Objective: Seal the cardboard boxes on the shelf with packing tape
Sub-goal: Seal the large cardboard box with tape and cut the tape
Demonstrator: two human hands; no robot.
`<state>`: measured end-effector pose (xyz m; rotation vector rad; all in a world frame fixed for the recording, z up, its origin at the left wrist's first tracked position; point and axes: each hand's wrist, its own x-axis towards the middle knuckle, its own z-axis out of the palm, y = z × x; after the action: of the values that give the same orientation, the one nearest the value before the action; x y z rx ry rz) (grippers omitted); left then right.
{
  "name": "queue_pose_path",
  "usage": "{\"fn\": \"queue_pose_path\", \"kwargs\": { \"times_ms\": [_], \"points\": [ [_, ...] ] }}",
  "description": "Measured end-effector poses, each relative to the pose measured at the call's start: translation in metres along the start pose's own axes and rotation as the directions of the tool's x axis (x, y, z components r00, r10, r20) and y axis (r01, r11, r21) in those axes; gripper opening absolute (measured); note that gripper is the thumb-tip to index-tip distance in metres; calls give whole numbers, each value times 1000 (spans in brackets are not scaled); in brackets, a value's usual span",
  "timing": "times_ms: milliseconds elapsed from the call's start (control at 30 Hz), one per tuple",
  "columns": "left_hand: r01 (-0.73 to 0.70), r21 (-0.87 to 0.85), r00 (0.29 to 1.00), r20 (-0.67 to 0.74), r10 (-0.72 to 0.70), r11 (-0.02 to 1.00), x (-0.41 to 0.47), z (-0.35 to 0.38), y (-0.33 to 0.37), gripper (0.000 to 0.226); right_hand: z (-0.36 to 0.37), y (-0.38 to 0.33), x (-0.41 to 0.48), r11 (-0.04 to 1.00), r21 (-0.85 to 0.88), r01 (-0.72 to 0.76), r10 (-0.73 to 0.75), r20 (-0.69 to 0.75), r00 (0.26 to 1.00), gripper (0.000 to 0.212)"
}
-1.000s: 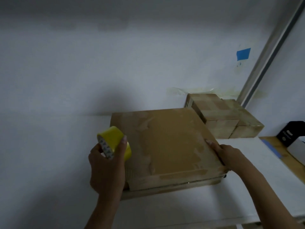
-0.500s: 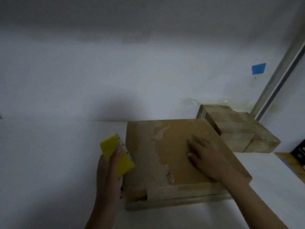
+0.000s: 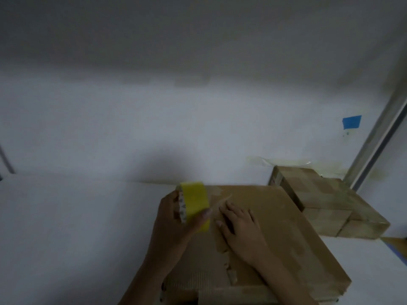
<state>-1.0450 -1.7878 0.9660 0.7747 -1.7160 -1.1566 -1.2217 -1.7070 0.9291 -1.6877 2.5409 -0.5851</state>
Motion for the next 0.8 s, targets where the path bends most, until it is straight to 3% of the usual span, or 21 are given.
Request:
{"fn": "queue_pose_path", "kwargs": {
  "times_ms": [67, 133, 200, 300, 367, 433, 500, 633, 733, 800],
  "points": [
    [-127, 99, 990, 77, 120, 987, 15, 11, -1, 80, -8, 0, -3, 932, 363, -2, 42, -103, 994, 44],
    [-247, 219, 960, 185, 209, 944, 26, 24, -2, 73, -19, -2, -8, 711, 703, 4, 147, -154, 977, 52],
    [-312, 284, 927, 300, 226, 906, 35, 36, -3, 79, -34, -1, -14, 499, 865, -43, 253, -97, 963, 52],
    [-384, 292, 864, 448, 230, 876, 45, 51, -9, 96, -40, 3, -15, 356, 931, -88, 229, 4, 973, 42],
    [-419, 244, 809, 538, 237, 875, 46, 58, -11, 110, -38, 2, -13, 291, 954, -68, 235, -2, 972, 51],
    [-387, 161, 798, 553, 241, 908, 45, 61, -10, 116, -38, 3, -12, 202, 979, -35, 278, -23, 960, 55],
    [-334, 80, 810, 534, 243, 939, 43, 63, -8, 115, -42, 6, -13, 122, 992, -26, 319, -15, 948, 33],
    [-464, 49, 759, 537, 368, 885, 42, 65, 6, 81, -50, 9, -16, -22, 992, -126, 246, 127, 961, 47],
    [-648, 126, 658, 589, 468, 752, 49, 58, 12, 58, -49, 14, -20, -212, 951, -226, 134, 257, 957, 45],
    [-742, 153, 577, 642, 505, 653, 56, 48, 13, 53, -48, 17, -21, -287, 921, -263, 33, 284, 958, 35]
  ]
}}
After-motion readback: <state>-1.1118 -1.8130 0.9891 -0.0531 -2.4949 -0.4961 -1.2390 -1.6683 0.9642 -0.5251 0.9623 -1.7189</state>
